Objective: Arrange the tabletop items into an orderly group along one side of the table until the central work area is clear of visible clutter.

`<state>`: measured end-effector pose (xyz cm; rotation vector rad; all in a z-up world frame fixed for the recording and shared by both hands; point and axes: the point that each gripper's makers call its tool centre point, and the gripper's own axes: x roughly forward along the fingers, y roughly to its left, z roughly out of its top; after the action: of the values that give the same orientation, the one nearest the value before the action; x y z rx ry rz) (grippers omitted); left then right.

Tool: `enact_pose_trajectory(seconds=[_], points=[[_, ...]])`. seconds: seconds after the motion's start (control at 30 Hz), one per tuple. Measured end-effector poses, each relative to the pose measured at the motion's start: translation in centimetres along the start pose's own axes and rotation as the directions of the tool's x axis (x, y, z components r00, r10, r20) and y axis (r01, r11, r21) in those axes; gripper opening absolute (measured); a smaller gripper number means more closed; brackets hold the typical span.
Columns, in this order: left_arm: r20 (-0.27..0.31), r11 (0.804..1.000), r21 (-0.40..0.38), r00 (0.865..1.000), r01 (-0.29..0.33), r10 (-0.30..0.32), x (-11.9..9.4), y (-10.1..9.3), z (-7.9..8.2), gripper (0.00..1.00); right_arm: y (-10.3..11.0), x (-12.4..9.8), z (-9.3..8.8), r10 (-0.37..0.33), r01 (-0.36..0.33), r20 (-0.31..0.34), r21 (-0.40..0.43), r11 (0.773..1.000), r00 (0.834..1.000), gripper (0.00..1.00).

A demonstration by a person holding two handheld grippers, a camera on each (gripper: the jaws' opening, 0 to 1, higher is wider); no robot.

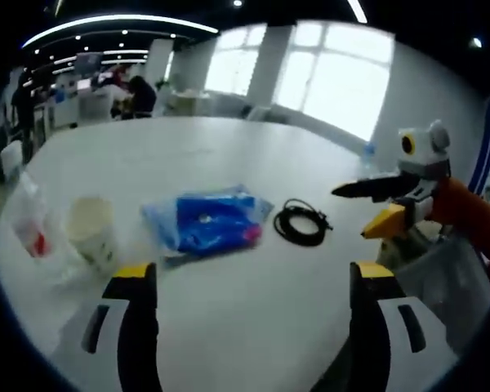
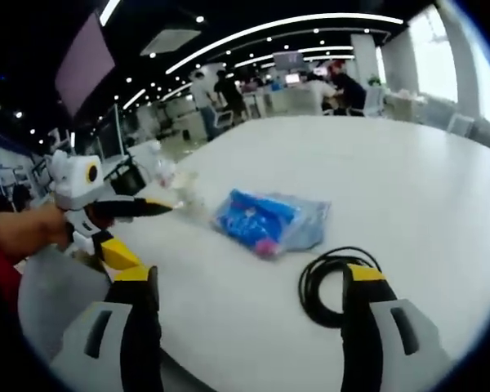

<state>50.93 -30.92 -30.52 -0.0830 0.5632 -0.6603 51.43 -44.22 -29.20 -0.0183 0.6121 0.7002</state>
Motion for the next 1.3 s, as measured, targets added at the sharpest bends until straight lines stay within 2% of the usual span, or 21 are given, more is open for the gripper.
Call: enact_pose_trajectory(seconds=[0.43,0.57,0.77,1.03,1.3], points=[[-0.047,1.0,0.006,0.999,0.013,-0.012,4.3,1.8,0.8,0.92,-1.6,3.8,0.7,0.011,-0.012,-0.056,-0.021,1.0,0.998,0.84],[-0.061,1.0,0.023,0.998,-0.008,0.01,5.3,3.1,0.9,0.87,-2.2,4.9,0.6,0.009,-0.011,-0.075,-0.022,1.0,0.997,0.82],[-0.078,0.999,0.039,0.997,-0.025,0.028,6.8,4.3,1.3,0.85,-2.8,6.8,0.4,0.014,-0.017,-0.112,-0.027,0.999,0.994,0.78],[-0.096,0.998,0.03,0.994,-0.047,0.05,8.5,5.4,1.2,0.76,-3.6,8.8,0.2,0.02,-0.019,-0.136,0.006,1.0,0.991,0.7],[-0.089,0.998,0.034,0.994,-0.059,0.062,9.5,5.7,1.2,0.62,-4.2,10.2,-0.3,0.017,-0.012,-0.153,0.033,0.999,0.988,0.55]])
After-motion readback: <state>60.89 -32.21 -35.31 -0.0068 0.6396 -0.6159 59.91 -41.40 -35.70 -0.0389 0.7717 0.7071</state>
